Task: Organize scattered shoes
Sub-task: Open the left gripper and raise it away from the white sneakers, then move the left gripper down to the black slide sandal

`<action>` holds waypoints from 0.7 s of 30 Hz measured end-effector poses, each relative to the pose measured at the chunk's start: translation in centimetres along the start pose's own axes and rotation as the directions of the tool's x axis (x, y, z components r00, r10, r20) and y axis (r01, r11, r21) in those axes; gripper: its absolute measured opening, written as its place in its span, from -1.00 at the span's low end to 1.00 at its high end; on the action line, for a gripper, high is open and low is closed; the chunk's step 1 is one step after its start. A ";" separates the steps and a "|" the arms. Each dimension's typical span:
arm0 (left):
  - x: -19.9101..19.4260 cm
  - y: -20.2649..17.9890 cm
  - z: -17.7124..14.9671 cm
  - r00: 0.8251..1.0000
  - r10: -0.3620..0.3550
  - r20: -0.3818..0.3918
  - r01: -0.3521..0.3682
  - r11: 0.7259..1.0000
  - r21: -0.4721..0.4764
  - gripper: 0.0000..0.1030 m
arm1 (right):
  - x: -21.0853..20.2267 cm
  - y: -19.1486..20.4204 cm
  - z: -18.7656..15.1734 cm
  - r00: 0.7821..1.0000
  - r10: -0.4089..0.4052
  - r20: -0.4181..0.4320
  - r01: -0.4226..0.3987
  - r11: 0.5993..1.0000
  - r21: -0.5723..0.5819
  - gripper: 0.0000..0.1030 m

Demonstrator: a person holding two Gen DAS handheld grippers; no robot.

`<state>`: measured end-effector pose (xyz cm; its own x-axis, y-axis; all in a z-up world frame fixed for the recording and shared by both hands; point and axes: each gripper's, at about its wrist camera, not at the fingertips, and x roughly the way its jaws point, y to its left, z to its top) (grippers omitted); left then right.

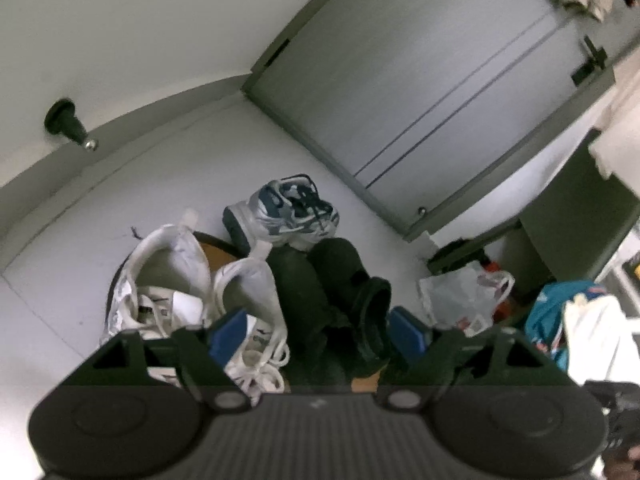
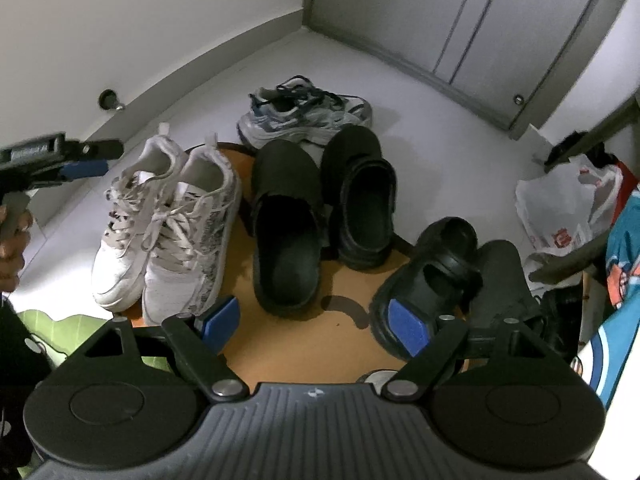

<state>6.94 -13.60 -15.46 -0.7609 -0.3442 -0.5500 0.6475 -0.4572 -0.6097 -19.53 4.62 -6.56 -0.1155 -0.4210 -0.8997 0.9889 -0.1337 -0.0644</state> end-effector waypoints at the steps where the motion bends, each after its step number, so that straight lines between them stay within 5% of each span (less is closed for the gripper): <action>1: 0.1 -0.3 -0.1 1.000 -0.005 -0.005 0.005 1.000 0.014 0.56 | 0.0 -0.3 0.0 1.000 0.002 0.002 -0.002 1.000 0.005 0.66; 14: 0.7 -2.4 -1.7 0.992 -0.086 -0.091 0.094 0.992 0.084 0.56 | -1.1 -3.7 0.1 0.998 -0.053 0.043 0.050 0.995 0.086 0.66; 21: -0.4 -1.8 -0.5 0.999 -0.002 -0.036 0.007 0.992 0.127 0.56 | -2.8 -4.1 -0.3 0.996 -0.034 0.077 0.026 0.995 0.096 0.66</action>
<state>6.09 -12.21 -14.49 -0.7603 -0.3131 -0.5692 0.6318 -0.5600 -0.5359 -23.27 6.64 -3.87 -0.1556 -0.4843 -0.8610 0.9721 -0.2300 -0.0463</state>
